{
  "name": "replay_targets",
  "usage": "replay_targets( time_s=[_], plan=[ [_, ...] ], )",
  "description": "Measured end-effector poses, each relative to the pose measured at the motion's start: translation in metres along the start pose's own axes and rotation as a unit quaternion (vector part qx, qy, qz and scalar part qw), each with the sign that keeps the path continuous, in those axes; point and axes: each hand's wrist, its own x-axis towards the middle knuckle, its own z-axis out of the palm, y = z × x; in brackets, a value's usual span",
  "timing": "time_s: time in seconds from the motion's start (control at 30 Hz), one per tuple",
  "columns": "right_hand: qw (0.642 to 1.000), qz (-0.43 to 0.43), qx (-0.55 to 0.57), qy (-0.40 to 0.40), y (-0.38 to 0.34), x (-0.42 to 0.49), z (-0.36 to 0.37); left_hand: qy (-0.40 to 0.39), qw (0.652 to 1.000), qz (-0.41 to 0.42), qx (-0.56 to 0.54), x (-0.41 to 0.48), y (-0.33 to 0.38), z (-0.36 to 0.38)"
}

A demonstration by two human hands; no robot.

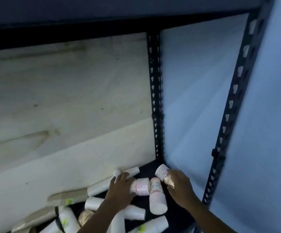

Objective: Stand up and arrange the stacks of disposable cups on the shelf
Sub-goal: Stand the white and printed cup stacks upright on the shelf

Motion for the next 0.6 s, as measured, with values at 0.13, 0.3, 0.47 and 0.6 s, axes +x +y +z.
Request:
replay_targets(
  time_s=[0.13,0.3,0.47,0.6],
  plan=[
    [0.999,0.039,0.003,-0.036,-0.005,-0.004,0.012,-0.034,0.999,-0.017,0.026,0.014,0.004,0.021],
    [0.994,0.081,0.063,-0.046,0.008,-0.013,0.015,-0.090,0.988,-0.056,0.116,0.039,0.004,0.041],
    [0.991,0.052,0.121,-0.020,0.008,-0.009,0.013,-0.042,0.988,-0.040,0.140,0.053,-0.014,0.056],
    [0.986,0.051,0.141,0.077,0.000,0.003,0.007,0.026,0.999,-0.028,-0.003,0.055,-0.022,0.055]
  ],
)
